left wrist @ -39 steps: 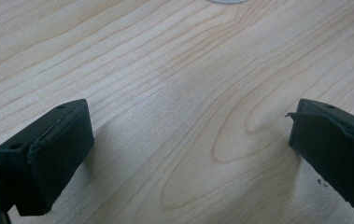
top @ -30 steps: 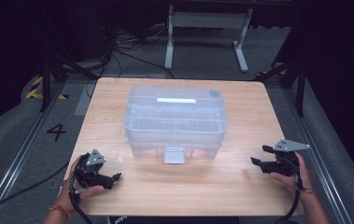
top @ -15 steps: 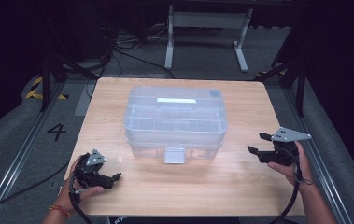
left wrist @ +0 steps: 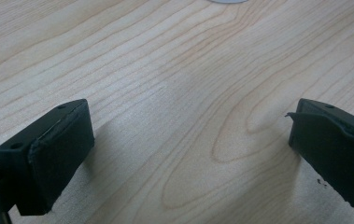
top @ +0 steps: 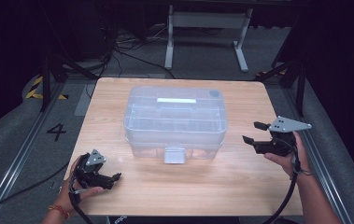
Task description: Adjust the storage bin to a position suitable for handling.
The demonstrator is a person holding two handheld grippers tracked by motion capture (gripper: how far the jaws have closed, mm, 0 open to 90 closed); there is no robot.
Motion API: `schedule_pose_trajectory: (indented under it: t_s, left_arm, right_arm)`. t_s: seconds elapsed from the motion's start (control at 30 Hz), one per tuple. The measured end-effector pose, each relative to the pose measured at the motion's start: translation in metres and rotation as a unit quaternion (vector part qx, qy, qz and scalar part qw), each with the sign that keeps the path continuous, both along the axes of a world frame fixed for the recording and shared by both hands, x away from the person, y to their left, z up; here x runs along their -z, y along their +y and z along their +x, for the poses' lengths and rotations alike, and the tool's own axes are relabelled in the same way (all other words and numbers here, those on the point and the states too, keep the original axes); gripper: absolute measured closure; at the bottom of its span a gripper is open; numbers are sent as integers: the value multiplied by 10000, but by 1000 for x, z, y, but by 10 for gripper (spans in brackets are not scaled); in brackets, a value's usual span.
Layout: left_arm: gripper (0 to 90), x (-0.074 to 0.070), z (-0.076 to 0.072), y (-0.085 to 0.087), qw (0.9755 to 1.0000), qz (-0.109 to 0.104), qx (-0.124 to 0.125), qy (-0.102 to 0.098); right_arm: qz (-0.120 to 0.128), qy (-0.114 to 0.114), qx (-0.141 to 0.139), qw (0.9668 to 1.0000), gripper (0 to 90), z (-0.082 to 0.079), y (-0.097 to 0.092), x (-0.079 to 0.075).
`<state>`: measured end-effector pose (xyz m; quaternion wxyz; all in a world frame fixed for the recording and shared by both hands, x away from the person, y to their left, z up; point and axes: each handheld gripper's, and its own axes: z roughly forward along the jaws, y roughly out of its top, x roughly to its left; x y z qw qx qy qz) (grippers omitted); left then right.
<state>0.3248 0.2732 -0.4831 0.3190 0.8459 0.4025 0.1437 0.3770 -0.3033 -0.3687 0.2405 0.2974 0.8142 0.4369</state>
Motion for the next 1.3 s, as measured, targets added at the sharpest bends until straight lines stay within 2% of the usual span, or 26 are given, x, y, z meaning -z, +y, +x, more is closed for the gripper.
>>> schedule_pose_trajectory:
  t_s: [0.17,0.37,0.7,1.1,1.3]
  left_arm:
    - [5,0,0,0,10000,-1,0,1]
    - [5,0,0,0,10000,0,3,1]
    - [5,0,0,0,10000,-12,9,-3]
    - [5,0,0,0,10000,-8,11,-1]
    - [5,0,0,0,10000,-9,12,-2]
  right_arm:
    - [-17,-106,-26,9999,307,3,5,-11]
    - [37,-99,-118,9999,307,11,10,-20]
    - [93,-186,-120,9997,306,21,20,-33]
    - [137,-406,-112,9990,294,36,46,-50]
    - [165,-393,-117,9990,292,43,58,-54]
